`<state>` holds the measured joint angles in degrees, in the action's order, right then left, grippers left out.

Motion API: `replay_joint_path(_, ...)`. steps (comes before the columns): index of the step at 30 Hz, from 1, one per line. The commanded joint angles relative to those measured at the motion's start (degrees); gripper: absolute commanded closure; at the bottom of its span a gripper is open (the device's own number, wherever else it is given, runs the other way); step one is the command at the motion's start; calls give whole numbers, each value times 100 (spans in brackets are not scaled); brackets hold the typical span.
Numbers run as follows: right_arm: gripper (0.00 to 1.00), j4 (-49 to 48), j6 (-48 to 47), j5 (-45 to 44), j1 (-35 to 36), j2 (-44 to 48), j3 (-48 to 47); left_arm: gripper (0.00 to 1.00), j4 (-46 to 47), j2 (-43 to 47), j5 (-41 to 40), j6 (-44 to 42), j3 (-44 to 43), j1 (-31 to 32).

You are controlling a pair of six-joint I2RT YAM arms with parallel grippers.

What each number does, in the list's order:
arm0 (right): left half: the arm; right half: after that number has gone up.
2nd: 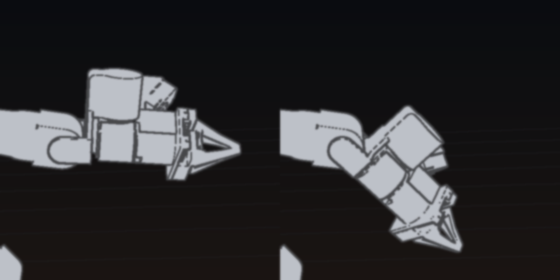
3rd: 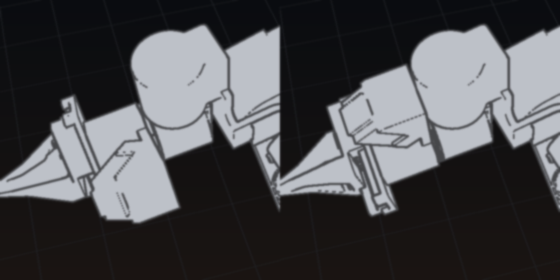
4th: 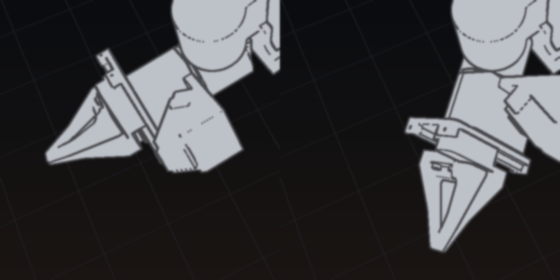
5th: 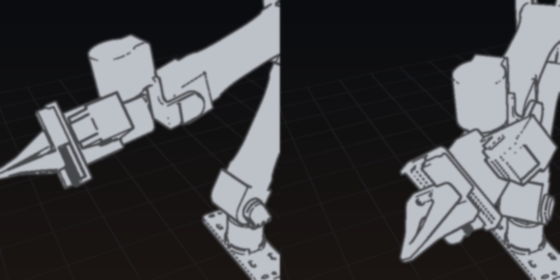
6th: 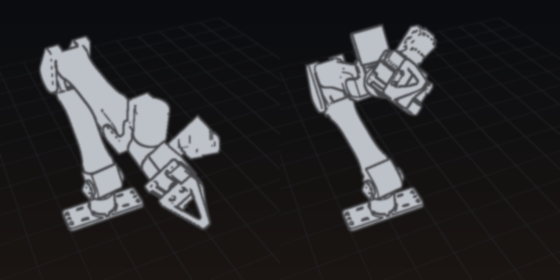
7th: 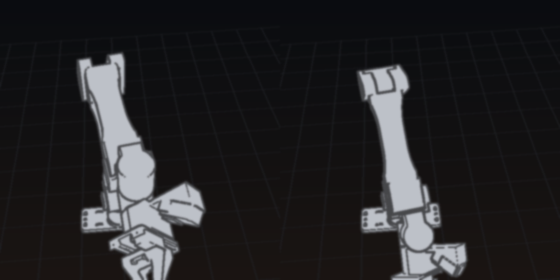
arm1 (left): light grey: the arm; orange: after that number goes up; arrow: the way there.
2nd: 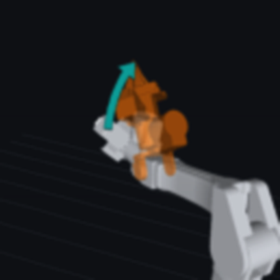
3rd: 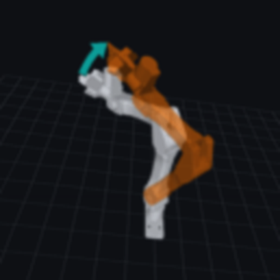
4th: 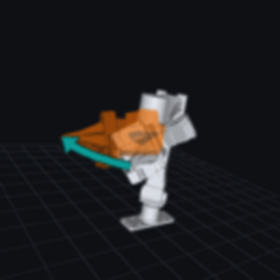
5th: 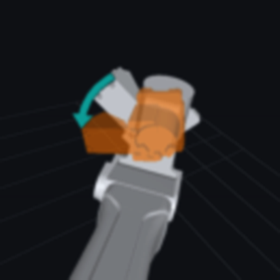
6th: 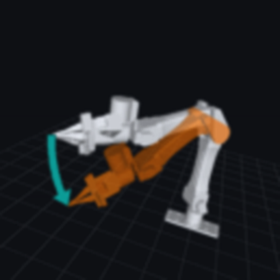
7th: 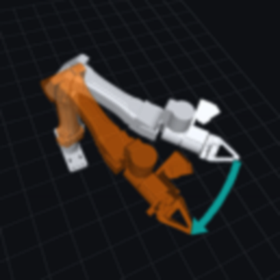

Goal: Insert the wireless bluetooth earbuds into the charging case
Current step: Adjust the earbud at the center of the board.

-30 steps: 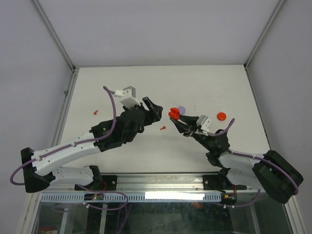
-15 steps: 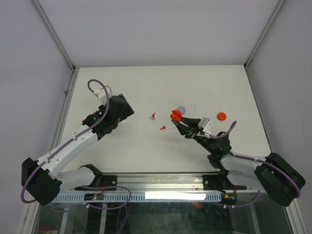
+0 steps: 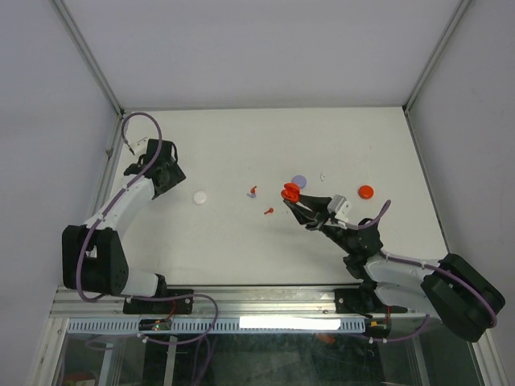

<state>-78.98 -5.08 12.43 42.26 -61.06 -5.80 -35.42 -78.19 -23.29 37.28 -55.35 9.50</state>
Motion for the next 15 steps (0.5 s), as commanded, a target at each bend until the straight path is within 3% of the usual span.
replay_joint_path(1, 100, -197, -54, 13, 10, 123, 9, 32, 351, -535, 377, -464, -767, -415)
replay_joint_path(9, 100, -197, -81, 8, 10, 109, 8, 33, 401, -2167, 647, -905, -2021, -951)
replay_joint_path(15, 100, -137, -107, 3, 10, 180, 17, 32, 376, -2853, 559, -1025, -2482, -1059)
